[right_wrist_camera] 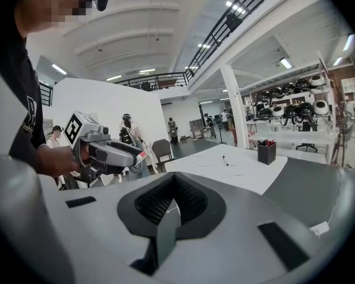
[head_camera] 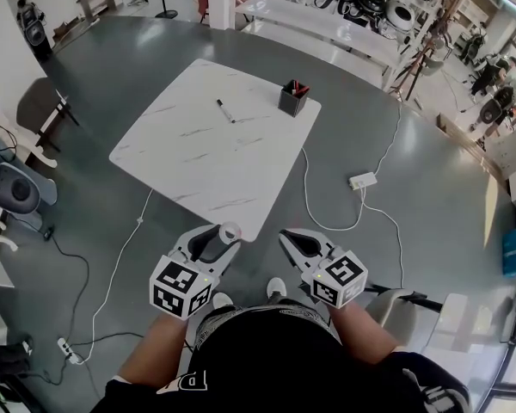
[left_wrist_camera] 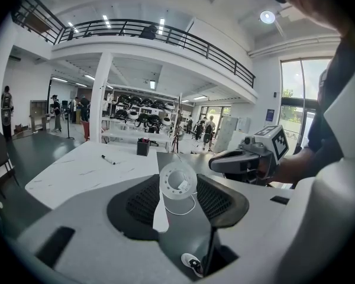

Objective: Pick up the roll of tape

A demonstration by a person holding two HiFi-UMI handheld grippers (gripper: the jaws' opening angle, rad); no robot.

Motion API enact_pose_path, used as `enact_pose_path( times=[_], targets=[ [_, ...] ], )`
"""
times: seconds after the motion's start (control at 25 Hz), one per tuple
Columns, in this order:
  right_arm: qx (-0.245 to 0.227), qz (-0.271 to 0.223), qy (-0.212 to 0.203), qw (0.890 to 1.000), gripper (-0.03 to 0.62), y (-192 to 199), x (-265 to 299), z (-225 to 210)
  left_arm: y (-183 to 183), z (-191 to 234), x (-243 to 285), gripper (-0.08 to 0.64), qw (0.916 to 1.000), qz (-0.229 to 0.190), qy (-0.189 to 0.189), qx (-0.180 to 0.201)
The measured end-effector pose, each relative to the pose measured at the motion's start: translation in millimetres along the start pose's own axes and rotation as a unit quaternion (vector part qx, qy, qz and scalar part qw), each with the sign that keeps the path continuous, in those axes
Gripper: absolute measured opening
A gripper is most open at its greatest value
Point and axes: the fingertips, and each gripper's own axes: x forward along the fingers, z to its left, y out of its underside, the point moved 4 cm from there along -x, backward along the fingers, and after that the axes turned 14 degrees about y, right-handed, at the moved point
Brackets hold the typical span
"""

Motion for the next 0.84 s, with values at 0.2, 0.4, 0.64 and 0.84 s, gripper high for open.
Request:
enact_pose_path(
  times=[0.2, 0.4, 0.64, 0.84],
  targets=[
    [-0.005, 0.0, 0.001, 1.0, 0.003, 0.5, 1.8, 2.3, 0.9, 1.2, 0.2, 0.207, 1.0, 0.001, 0.002, 0.0],
    [-0.003, -0.001, 0.004, 1.0, 0.003, 1.5, -0.6, 2.4, 2.0, -0.4, 0.8, 0.207, 1.0, 0.002, 0.005, -0.001],
    [0.0, 0.0, 0.008, 1.0, 0.003, 2.8, -0.3, 2.4, 3.6, 0.7, 1.4, 0.207, 1.0, 0.002, 0.007, -0.002],
    [0.0, 0.001, 0.01, 1.0, 0.003, 2.8, 3.4, 6.3, 3.7, 4.3, -1.8, 0.207, 1.0, 0.0, 0.009, -0.003]
  ],
)
